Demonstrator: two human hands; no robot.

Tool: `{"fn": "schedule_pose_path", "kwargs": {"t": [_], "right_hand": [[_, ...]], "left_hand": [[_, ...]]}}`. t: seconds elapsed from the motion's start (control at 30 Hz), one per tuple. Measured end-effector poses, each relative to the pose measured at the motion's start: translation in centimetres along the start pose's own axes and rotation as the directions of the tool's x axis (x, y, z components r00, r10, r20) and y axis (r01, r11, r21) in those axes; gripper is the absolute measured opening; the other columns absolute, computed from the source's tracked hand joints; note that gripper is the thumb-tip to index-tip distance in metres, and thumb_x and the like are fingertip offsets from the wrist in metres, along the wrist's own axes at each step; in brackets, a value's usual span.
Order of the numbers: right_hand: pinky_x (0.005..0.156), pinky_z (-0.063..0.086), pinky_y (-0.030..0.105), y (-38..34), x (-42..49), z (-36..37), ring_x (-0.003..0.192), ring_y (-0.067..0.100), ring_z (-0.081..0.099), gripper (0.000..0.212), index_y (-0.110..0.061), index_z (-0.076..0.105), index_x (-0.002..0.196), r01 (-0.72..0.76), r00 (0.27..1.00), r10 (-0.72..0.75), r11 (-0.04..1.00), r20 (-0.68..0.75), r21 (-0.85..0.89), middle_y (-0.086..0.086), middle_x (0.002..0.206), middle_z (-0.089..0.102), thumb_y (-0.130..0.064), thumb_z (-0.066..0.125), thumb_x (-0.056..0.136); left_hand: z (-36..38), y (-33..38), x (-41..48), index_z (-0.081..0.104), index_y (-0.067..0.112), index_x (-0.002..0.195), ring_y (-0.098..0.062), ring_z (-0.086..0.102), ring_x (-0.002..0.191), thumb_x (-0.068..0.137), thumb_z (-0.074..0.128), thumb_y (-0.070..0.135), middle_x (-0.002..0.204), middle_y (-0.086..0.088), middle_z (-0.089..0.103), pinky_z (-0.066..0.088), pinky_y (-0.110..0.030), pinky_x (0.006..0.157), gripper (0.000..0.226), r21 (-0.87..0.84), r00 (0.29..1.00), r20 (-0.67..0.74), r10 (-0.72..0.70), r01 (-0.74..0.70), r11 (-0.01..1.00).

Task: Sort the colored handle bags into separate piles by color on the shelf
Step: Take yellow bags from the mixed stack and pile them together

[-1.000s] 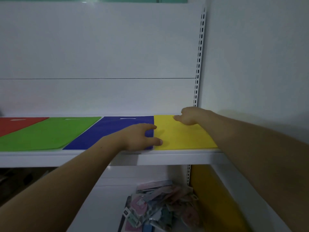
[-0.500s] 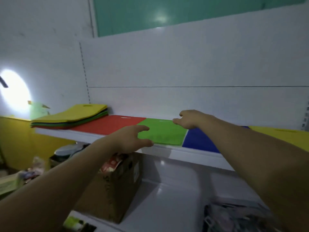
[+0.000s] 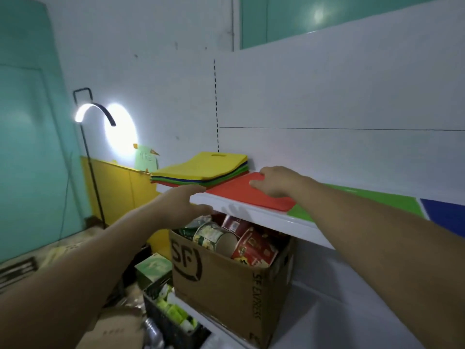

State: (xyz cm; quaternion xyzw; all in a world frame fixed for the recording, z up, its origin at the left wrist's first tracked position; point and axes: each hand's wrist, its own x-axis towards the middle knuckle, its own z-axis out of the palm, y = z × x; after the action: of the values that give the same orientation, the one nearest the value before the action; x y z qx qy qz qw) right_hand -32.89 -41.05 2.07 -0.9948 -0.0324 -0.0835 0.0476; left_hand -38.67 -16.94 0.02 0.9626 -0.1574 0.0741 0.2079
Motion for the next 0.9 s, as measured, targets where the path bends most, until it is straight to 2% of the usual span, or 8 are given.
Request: {"fn": "schedule_pose_path", "kwargs": {"t": [0.2,0.33,0.53,0.77,0.9], "right_hand": [[0.102,0.04,0.037,-3.5,8.1,1.6,0.128,0.031,0.043,0.069,-0.014,0.039,0.143,0.049,0.999,-0.049,0.999,-0.006,0.002,0.013,0.147,0.04,-0.061,0.038,0.092],[0.108,0.034,0.038,-4.9,14.2,2.2,0.136,0.029,0.035,0.07,-0.013,0.033,0.147,0.045,0.999,-0.045,0.999,-0.007,0.006,0.01,0.153,0.032,-0.059,0.037,0.094],[0.105,0.036,0.036,-5.8,21.8,2.9,0.134,0.029,0.037,0.068,-0.011,0.031,0.147,0.02,1.0,-0.02,1.0,-0.014,0.004,0.01,0.151,0.035,-0.055,0.037,0.096],[0.105,0.037,0.038,-6.5,26.6,5.2,0.133,0.03,0.038,0.07,-0.012,0.029,0.148,-0.068,0.998,0.068,0.996,0.017,-0.05,0.011,0.15,0.035,-0.058,0.037,0.095],[0.104,0.037,0.039,-7.1,28.6,6.4,0.134,0.031,0.037,0.07,-0.012,0.027,0.149,-0.153,0.988,0.154,0.984,0.001,-0.095,0.013,0.151,0.032,-0.058,0.035,0.095]], "left_hand": [[-0.6,-5.0,3.8,0.037,0.028,0.143,-0.016,0.038,0.134,0.087,0.059,0.047,0.148,0.005,0.038,0.03,-0.031,0.106,0.062,0.019,0.998,-0.053,-0.016,0.017,1.0],[-1.8,-8.6,8.0,0.036,0.028,0.143,-0.017,0.04,0.132,0.087,0.059,0.048,0.148,0.004,0.038,0.032,-0.033,0.106,0.064,0.034,0.996,-0.072,-0.056,0.058,0.998],[-3.4,-12.7,14.7,0.037,0.029,0.143,-0.018,0.04,0.132,0.086,0.061,0.047,0.149,0.003,0.036,0.033,-0.031,0.102,0.064,-0.003,0.99,-0.106,-0.09,0.09,0.996],[-3.2,-16.9,21.5,0.038,0.029,0.142,-0.022,0.044,0.128,0.086,0.06,0.047,0.148,-0.001,0.038,0.036,-0.031,0.096,0.063,-0.041,0.996,-0.068,-0.051,0.049,0.998],[-3.3,-19.8,25.6,0.04,0.028,0.141,-0.023,0.039,0.132,0.087,0.059,0.048,0.148,-0.001,0.038,0.032,-0.034,0.103,0.061,-0.023,0.999,-0.039,0.01,-0.011,1.0]]}}
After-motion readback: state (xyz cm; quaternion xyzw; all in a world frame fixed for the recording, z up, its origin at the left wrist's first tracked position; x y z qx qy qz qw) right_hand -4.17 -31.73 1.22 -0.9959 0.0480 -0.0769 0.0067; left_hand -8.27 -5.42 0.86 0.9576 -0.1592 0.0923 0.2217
